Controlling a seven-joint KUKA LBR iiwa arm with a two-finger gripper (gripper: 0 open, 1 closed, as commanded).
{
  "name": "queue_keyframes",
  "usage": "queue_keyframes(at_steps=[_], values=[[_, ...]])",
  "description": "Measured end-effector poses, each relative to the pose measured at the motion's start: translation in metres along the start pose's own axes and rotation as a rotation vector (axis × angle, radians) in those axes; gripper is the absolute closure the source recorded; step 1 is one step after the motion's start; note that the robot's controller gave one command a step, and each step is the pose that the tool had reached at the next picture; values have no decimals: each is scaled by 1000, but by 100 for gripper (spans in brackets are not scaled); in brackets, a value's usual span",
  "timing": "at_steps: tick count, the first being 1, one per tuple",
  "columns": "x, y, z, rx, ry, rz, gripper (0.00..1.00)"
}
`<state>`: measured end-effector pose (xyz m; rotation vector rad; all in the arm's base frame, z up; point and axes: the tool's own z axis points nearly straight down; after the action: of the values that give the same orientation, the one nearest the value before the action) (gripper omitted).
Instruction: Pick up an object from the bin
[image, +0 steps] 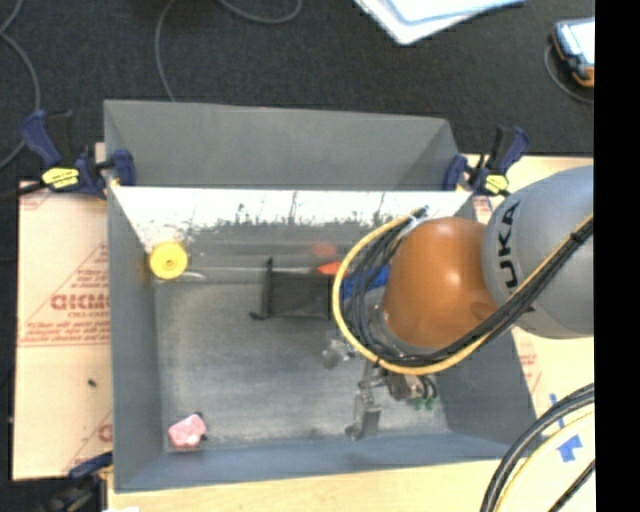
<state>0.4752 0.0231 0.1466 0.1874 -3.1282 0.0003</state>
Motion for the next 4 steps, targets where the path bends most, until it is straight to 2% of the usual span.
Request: queue_keyframes(at_steps=[1, 2, 3, 4], values=[[-7, -19, 12, -2, -9, 139, 0], [-7, -18, 12, -2, -10, 140, 0], [-29, 26, 9, -4, -14, 255, 0], [-72, 1, 51, -2, -12, 264, 0]])
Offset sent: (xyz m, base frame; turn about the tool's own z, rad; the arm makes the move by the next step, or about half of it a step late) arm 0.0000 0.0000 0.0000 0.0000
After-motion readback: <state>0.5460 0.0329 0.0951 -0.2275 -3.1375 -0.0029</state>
